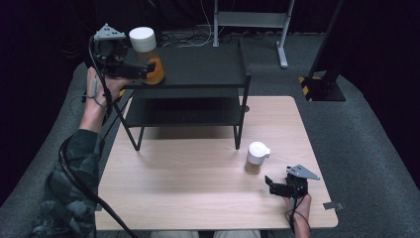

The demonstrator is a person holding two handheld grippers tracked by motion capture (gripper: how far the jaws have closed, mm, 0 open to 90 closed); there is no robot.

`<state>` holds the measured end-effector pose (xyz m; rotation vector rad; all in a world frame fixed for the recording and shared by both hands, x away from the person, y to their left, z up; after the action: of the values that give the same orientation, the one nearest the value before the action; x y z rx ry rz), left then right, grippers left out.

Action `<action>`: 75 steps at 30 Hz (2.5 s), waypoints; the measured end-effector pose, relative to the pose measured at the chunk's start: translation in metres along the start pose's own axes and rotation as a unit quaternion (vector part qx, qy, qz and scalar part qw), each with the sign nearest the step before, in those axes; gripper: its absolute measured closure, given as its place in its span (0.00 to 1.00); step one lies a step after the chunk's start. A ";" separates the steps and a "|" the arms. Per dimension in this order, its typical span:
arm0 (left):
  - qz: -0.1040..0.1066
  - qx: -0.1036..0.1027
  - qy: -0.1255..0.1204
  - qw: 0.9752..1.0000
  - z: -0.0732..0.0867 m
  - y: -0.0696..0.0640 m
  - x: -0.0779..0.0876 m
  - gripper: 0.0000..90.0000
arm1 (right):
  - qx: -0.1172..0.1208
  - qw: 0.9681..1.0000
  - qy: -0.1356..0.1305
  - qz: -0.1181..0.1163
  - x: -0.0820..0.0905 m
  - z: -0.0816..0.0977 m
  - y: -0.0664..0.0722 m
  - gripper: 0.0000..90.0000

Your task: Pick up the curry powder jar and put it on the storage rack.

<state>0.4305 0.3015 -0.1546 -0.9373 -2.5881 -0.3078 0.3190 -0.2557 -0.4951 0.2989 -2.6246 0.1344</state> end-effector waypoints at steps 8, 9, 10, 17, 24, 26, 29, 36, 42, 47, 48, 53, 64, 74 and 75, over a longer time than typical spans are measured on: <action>-0.003 -0.031 0.023 0.999 0.028 -0.021 0.009 0.00 | 0.000 1.000 0.000 0.000 0.000 0.000 0.000 0.01; -0.001 -0.033 0.025 0.999 0.035 -0.024 0.009 0.00 | 0.000 1.000 0.000 0.000 0.000 0.000 0.000 0.01; -0.001 -0.035 0.028 0.999 0.040 -0.026 0.009 0.00 | 0.000 1.000 -0.001 0.000 0.000 0.000 0.000 0.01; 0.015 -0.040 0.059 0.997 0.083 -0.040 0.002 0.00 | -0.001 1.000 -0.001 0.000 0.000 0.000 0.000 0.01; 0.031 -0.037 0.096 0.994 0.133 -0.054 -0.015 0.00 | 0.001 1.000 0.001 0.001 0.000 0.000 0.000 0.01; 0.035 -0.032 0.108 0.993 0.148 -0.059 -0.021 0.00 | 0.000 1.000 0.000 0.001 0.000 0.000 0.000 0.01; 0.041 -0.026 0.129 0.990 0.169 -0.064 -0.031 0.00 | 0.000 1.000 0.001 0.001 0.000 0.000 0.000 0.01; 0.063 0.002 0.178 0.982 0.221 -0.071 -0.055 0.00 | 0.001 1.000 0.001 0.002 0.000 0.000 0.001 0.01; 0.072 0.028 0.219 0.973 0.267 -0.077 -0.074 0.00 | 0.002 1.000 0.001 0.002 0.000 0.000 0.001 0.01; 0.079 0.061 0.239 0.966 0.300 -0.084 -0.084 0.00 | 0.004 1.000 0.000 0.004 0.000 0.000 0.002 0.01; 0.080 0.063 0.240 0.965 0.304 -0.084 -0.085 0.00 | 0.005 1.000 0.000 0.004 0.000 0.000 0.002 0.01; 0.076 0.086 0.216 0.970 0.315 -0.084 -0.081 0.00 | 0.005 1.000 0.001 0.004 0.000 0.000 0.002 0.01; 0.053 0.094 0.164 0.981 0.332 -0.091 -0.073 0.00 | 0.007 1.000 0.004 0.003 -0.001 -0.001 0.002 0.01; 0.053 0.093 0.164 0.981 0.332 -0.091 -0.074 0.00 | 0.005 1.000 0.003 0.002 0.000 -0.001 0.002 0.01; 0.052 0.093 0.164 0.981 0.332 -0.091 -0.074 0.00 | 0.005 1.000 0.003 0.003 0.000 -0.001 0.002 0.01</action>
<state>0.3349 0.2983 -0.4936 -0.8704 -2.2151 -0.1706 0.3192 -0.2539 -0.4948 0.2945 -2.6201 0.1504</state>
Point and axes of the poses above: each handheld gripper's, and its own axes: x roughly backward along the jaws, z roughly out of its underside, y roughly to its left, the point moved 8 cm from there along -x, roughly forward along the jaws, and after that the axes turned 11 degrees about z, right-handed, at the moved point
